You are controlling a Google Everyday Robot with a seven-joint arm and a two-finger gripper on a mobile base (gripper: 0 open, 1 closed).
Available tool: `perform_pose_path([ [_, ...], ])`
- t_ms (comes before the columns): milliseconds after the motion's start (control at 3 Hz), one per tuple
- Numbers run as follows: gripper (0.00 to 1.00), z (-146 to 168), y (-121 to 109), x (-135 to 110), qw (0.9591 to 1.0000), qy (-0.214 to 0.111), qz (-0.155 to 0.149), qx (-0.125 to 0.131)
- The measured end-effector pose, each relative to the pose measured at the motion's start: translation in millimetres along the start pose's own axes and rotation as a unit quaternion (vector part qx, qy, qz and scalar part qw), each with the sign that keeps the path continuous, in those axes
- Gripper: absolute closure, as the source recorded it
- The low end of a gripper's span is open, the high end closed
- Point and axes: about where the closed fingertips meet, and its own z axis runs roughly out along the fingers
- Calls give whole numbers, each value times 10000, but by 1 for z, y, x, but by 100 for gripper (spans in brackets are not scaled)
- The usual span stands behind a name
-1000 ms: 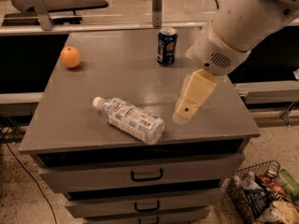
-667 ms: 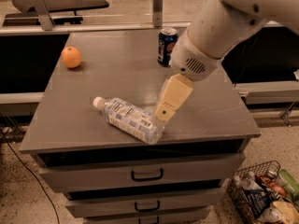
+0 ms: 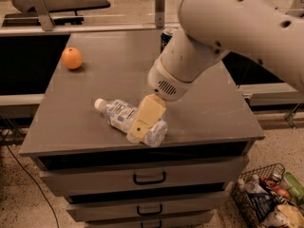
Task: Move blue plastic bottle near orange
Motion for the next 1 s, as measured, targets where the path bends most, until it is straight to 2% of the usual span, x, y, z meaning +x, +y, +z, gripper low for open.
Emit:
perform_pose_path([
  [333,0,21,8,-3,9999,-4,128,33],
  [667,17,35,13,-3,9996,-13,247,109],
  [1000,40,36,10,2,9989,-62,391,262],
])
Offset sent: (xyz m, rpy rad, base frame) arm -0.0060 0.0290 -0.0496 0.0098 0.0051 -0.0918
